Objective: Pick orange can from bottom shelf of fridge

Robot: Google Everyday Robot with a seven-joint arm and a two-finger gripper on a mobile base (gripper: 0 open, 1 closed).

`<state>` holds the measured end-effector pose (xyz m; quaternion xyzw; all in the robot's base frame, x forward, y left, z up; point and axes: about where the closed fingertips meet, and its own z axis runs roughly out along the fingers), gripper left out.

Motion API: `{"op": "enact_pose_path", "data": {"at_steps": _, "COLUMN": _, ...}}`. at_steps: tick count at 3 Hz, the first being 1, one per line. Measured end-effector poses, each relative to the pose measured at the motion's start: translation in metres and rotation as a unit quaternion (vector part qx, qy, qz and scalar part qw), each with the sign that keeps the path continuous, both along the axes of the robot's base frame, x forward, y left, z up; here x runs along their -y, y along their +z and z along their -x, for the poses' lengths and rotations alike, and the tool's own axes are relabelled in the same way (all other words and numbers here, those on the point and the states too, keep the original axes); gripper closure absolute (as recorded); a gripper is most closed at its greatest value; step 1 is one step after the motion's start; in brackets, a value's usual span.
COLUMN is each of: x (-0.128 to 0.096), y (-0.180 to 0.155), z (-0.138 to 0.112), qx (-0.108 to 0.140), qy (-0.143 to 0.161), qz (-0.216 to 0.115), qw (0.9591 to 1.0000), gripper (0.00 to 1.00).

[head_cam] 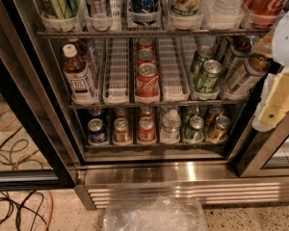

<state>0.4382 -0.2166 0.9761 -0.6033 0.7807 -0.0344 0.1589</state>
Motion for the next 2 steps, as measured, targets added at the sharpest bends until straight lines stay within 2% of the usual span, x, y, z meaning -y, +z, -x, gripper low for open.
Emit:
{"op": "enact_pose_path", "data": {"at_steps": 1, "x": -0.002, "y": -0.003, "z": -0.001, "qx": 0.002, "qy": -0.002, "qz": -0.003, "qw": 1.0, "gripper": 0.0}}
{"op": "enact_pose_path", "data": {"at_steps": 2, "x": -0.012, "y": -0.023, "z": 0.013, "qx": 0.016, "qy": 0.005, "qz": -0.02, "qw": 0.9996, "gripper": 0.0}}
